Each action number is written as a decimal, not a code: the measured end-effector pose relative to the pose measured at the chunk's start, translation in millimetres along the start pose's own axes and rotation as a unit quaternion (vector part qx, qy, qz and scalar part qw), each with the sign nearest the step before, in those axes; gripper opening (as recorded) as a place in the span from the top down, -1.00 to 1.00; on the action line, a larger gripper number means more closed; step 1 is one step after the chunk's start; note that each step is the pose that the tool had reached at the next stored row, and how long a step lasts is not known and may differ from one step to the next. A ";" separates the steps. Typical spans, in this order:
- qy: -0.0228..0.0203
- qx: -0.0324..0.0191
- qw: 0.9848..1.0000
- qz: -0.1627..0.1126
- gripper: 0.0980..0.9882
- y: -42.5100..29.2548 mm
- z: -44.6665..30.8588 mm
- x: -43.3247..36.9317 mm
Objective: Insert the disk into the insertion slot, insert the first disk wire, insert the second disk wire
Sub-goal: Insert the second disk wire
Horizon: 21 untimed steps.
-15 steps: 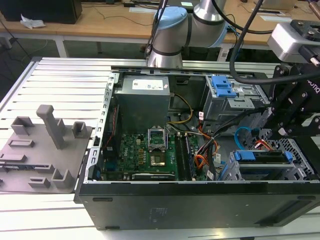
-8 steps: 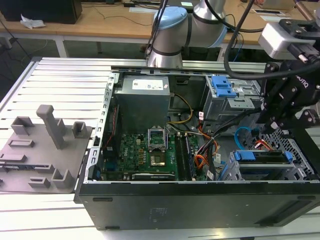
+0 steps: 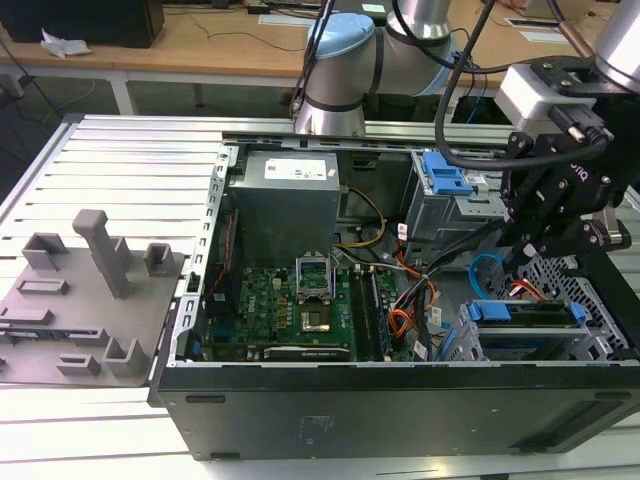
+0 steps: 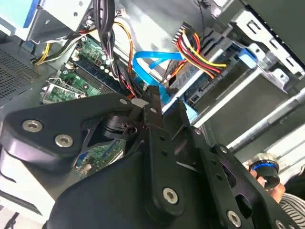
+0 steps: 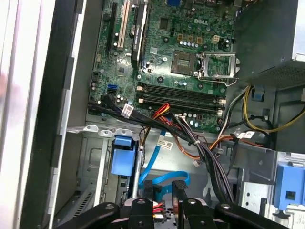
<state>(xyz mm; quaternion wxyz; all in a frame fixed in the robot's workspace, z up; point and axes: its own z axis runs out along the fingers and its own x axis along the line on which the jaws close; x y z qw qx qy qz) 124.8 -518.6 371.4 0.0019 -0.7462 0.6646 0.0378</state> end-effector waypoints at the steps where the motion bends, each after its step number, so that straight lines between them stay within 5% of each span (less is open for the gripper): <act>1: 0.001 0.000 1.000 -0.004 0.54 -0.2 2.5 -1.3; 4: 0.006 -0.001 1.000 -0.011 0.54 -0.5 6.3 -2.6; 6: 0.019 -0.003 1.000 -0.018 0.54 -0.6 8.6 -2.5; 9: 0.024 -0.004 0.999 -0.021 0.54 -0.8 11.9 -2.3; 13: 0.024 -0.004 0.999 -0.021 0.58 -0.8 12.2 -2.3; 15: 0.024 -0.004 0.999 -0.021 0.85 -0.8 12.3 -2.3; 21: 0.024 -0.004 0.999 -0.021 0.85 -0.8 12.5 -2.3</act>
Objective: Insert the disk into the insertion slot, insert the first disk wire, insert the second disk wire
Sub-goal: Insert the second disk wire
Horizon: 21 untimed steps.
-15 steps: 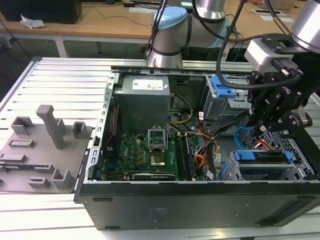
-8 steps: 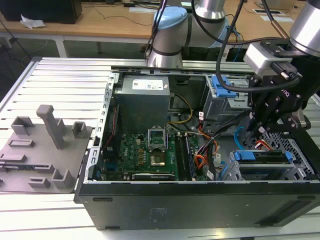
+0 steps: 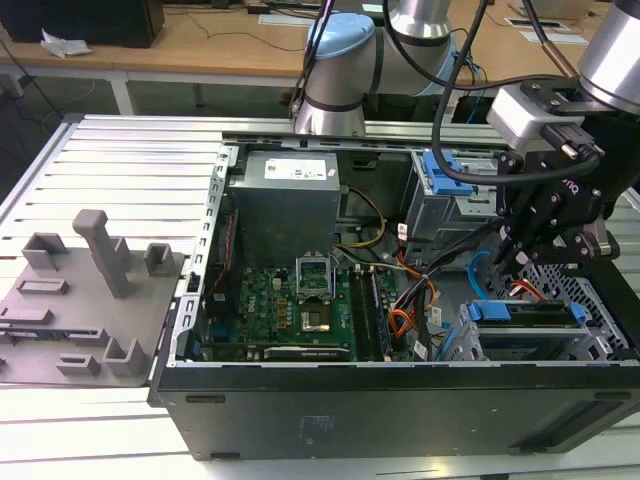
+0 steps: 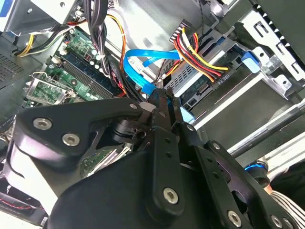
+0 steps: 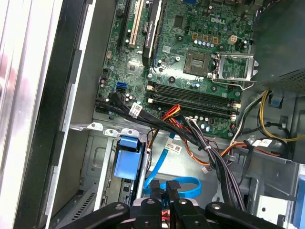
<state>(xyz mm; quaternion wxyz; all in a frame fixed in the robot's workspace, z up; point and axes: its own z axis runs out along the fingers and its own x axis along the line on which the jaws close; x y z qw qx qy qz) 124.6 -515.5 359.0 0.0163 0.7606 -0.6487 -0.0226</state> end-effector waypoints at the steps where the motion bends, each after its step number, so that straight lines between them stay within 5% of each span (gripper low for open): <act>1: 0.000 0.000 1.000 0.000 0.85 0.0 0.0 0.0; 6: -0.003 0.001 1.000 0.006 0.85 0.0 0.0 0.1; 9: -0.007 0.001 0.999 0.033 0.85 0.0 0.0 0.1; 21: -0.007 0.001 0.999 0.035 0.85 2.0 0.1 12.5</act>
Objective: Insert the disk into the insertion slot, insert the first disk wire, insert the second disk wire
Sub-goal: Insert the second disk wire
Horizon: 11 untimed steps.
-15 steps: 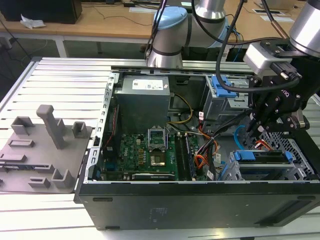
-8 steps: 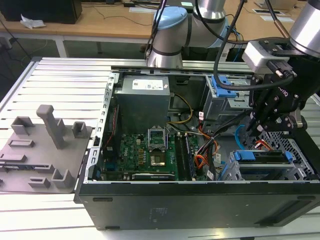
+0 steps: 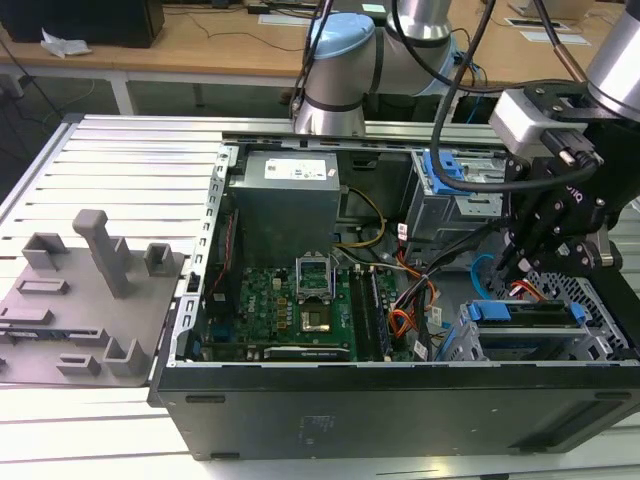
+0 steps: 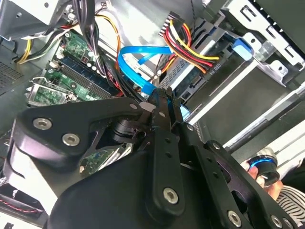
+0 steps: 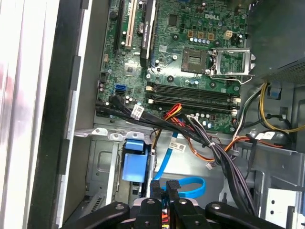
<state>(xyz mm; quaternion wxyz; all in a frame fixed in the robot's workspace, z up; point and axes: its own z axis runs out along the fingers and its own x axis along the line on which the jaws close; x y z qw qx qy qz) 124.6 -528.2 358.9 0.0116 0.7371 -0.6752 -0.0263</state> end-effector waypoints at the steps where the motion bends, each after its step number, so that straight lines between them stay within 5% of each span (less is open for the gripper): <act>1: 0.000 0.000 1.000 0.000 0.85 0.1 -0.1 1.7; 6: 0.000 0.000 1.000 0.000 0.85 1.4 -0.3 15.8; 11: -0.001 0.000 1.000 0.021 0.85 1.4 0.5 17.9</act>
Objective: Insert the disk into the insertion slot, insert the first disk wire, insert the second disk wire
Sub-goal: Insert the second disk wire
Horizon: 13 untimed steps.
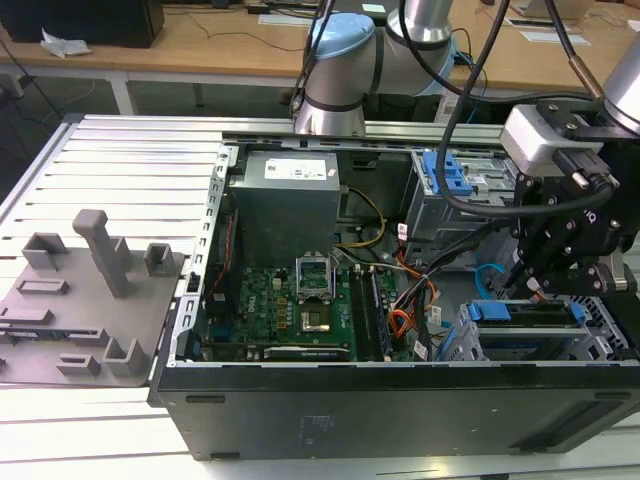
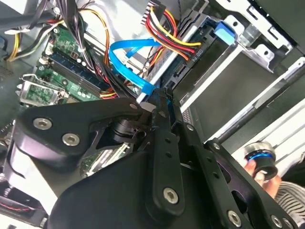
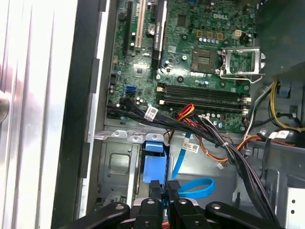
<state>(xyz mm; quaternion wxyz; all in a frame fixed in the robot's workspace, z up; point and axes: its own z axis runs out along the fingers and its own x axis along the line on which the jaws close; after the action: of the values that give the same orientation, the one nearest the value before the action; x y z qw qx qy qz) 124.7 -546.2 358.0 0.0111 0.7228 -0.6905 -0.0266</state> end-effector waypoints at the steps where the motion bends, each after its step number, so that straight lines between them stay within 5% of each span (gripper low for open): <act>1: -0.001 0.000 1.000 0.012 0.85 0.0 0.2 0.0; 4: -0.002 0.001 0.999 0.036 0.85 0.0 0.2 0.0; 8: -0.002 0.001 0.999 0.037 0.85 -0.1 0.2 0.1; 13: -0.002 0.000 0.999 0.037 0.85 -19.8 -0.8 0.9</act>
<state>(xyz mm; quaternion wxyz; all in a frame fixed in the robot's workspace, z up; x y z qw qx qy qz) 144.5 -546.2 357.8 0.0106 0.6970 -0.7164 -0.0273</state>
